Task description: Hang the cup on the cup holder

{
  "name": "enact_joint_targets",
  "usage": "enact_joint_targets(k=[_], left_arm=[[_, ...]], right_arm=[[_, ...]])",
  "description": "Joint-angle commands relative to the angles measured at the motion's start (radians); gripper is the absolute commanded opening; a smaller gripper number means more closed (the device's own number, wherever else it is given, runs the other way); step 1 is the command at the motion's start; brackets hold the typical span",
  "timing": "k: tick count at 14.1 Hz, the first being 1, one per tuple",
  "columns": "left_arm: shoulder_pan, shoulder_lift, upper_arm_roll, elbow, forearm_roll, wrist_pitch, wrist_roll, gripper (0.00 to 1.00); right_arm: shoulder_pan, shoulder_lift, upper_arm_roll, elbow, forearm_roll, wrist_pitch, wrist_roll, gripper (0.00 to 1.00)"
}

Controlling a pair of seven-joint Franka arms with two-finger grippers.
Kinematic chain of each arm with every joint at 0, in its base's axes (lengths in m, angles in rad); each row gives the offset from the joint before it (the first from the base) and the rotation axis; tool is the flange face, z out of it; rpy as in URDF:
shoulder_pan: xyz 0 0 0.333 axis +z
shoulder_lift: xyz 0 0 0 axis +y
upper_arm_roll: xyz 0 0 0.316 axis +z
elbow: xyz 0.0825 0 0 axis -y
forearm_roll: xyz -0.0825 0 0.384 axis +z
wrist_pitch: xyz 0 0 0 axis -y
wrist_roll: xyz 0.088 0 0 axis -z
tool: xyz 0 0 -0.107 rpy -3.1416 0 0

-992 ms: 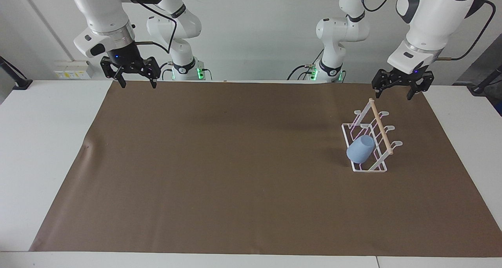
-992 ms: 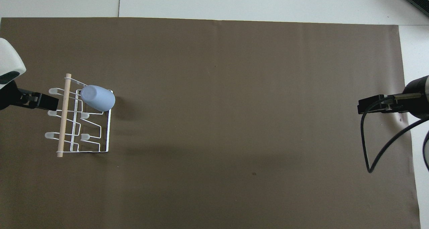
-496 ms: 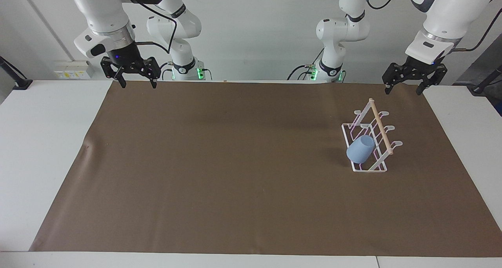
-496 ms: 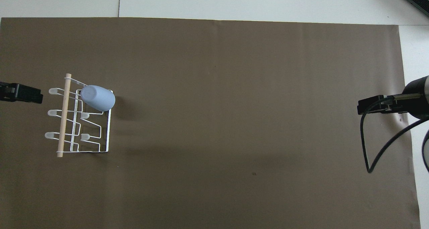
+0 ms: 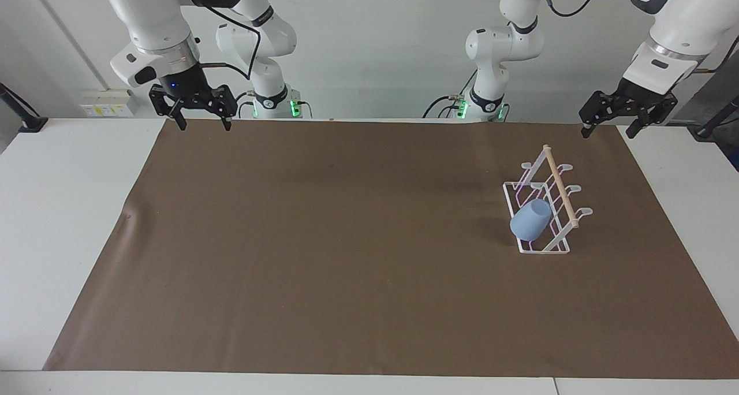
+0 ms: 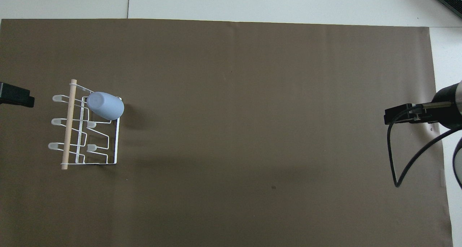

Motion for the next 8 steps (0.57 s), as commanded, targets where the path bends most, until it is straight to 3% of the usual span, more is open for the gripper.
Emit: enact_joint_targets(k=[1, 8], left_arm=[[0.011, -0.005, -0.007, -0.01, -0.012, -0.012, -0.004, 1.0], [0.005, -0.021, -0.007, -0.039, -0.012, -0.007, 0.009, 1.0]], right_arm=[[-0.015, -0.026, 0.011, -0.026, -0.022, -0.007, -0.004, 1.0], [-0.015, -0.026, 0.011, -0.026, -0.022, -0.009, -0.004, 1.0]])
